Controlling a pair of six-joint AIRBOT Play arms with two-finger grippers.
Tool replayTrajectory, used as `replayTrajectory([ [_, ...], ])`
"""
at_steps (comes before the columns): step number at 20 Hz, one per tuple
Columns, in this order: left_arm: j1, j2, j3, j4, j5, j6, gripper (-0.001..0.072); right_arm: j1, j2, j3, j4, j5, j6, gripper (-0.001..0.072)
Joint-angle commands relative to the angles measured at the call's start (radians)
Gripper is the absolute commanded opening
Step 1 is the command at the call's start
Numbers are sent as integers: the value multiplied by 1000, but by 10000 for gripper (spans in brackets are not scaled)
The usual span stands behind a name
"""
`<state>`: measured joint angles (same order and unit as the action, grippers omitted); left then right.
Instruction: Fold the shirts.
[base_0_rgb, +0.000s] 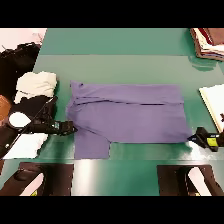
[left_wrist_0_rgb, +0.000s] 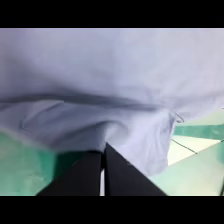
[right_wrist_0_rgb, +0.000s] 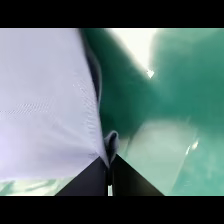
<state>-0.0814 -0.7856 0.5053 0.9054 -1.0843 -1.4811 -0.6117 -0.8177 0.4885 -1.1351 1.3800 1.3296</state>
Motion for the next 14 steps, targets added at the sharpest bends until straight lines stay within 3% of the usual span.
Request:
replayTrajectory([
  [1,1,108,55,78,-71,-74,19,40,130,96,5,80,7,14],
  [4,1,211,151,135,-101,-101,20,121,195,217,6,87,65,14],
  [7,1,174,256,154,-11,-72,20,218,123,336,6,69,95,14],
  [14,1,-230,389,156,270,50,23,446,-322,622,10,-147,129,14],
])
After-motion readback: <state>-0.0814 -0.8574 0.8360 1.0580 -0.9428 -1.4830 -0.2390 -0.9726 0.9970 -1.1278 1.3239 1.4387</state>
